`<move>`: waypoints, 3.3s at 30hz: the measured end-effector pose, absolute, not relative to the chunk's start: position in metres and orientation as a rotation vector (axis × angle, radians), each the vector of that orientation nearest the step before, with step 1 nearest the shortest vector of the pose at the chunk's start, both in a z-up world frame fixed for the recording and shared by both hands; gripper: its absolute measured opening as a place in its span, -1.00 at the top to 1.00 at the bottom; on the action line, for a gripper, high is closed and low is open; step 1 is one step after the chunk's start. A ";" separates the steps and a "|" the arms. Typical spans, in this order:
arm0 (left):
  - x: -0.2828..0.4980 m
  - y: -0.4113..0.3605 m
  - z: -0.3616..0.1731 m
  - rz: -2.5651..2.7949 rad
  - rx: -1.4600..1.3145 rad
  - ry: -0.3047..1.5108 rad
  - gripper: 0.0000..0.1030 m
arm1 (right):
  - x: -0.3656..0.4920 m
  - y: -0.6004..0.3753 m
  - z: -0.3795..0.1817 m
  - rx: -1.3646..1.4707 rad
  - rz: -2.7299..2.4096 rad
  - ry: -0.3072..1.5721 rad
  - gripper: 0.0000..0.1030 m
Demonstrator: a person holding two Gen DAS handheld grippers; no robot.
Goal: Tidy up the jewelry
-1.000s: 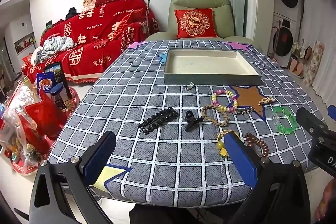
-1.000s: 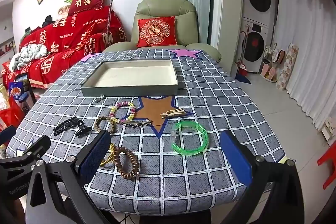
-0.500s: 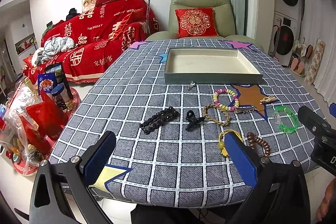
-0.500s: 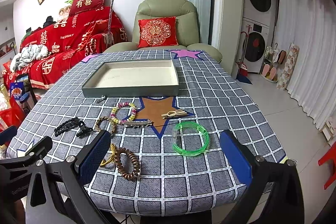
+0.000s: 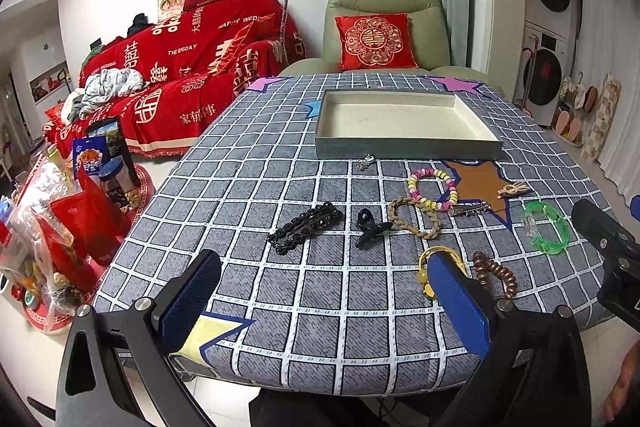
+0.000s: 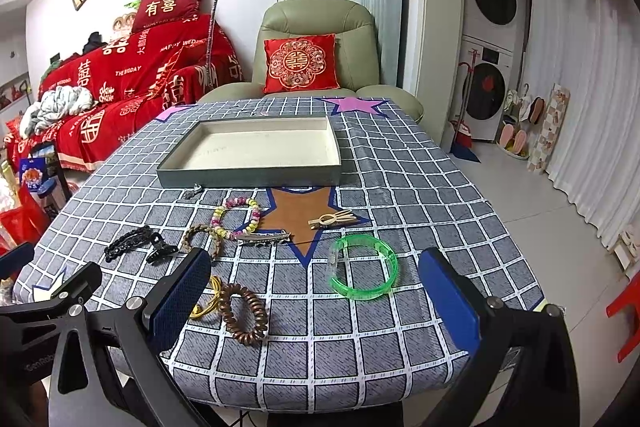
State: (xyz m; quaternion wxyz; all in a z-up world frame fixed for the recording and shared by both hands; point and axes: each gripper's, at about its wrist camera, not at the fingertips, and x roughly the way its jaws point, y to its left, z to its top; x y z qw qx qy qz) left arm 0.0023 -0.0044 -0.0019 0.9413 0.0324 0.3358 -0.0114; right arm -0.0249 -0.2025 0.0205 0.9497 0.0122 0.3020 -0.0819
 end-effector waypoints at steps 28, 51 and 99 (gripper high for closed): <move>0.003 -0.004 -0.001 -0.022 0.067 0.686 -1.00 | -0.025 -0.202 0.021 0.026 -0.165 0.613 -1.00; 0.002 -0.004 -0.001 -0.023 0.068 0.688 -1.00 | -0.025 -0.201 0.021 0.028 -0.164 0.614 -1.00; 0.067 0.036 -0.038 -0.081 0.095 0.841 -1.00 | 0.005 -0.258 0.003 0.068 -0.235 0.744 -1.00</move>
